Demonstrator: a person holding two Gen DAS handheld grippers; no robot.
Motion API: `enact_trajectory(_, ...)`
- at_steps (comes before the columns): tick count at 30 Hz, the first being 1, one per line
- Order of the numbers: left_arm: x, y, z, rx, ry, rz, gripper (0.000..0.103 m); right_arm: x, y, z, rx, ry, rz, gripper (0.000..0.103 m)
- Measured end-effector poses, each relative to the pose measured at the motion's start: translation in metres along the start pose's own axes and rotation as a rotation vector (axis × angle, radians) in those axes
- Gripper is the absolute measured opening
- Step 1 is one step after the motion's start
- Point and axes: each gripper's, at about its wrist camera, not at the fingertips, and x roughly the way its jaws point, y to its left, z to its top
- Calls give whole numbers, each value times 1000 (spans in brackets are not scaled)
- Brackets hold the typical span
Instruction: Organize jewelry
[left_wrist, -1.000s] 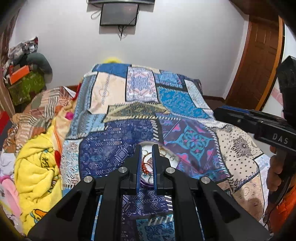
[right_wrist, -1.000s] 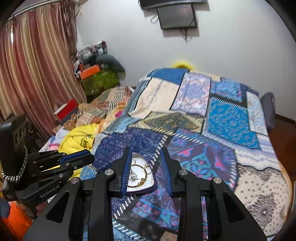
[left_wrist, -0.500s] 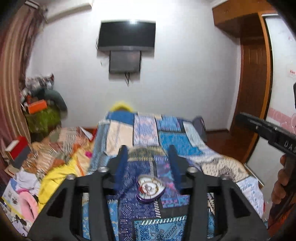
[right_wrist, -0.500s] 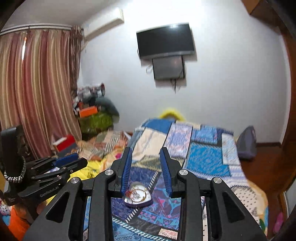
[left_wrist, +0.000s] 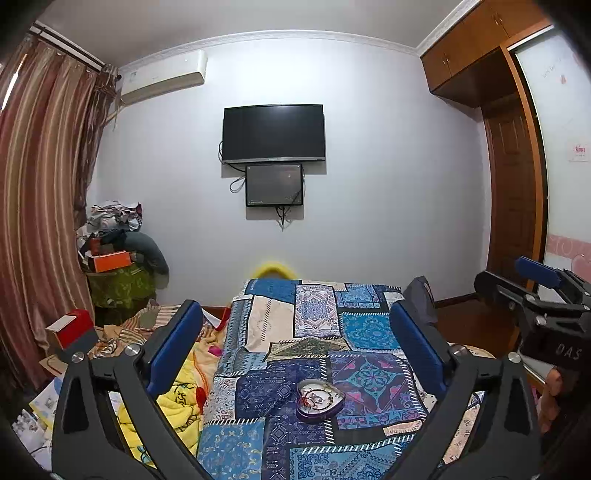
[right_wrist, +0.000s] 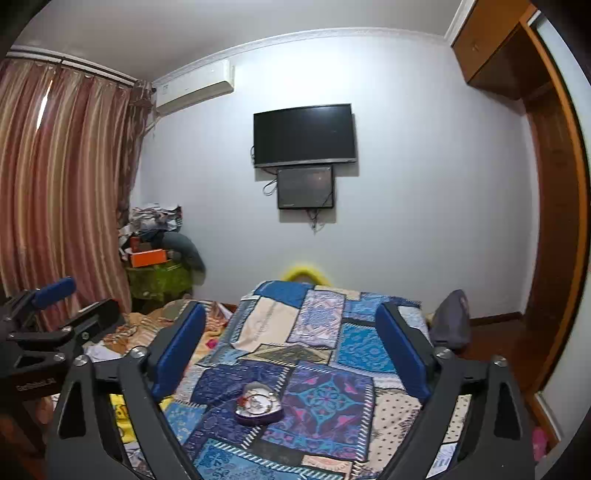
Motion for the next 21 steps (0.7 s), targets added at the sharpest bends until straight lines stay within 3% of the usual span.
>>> enact_trajectory(21, -13, -6, -6, 4, 0, 11, 102, -23, 6, -7, -3, 3, 16, 102)
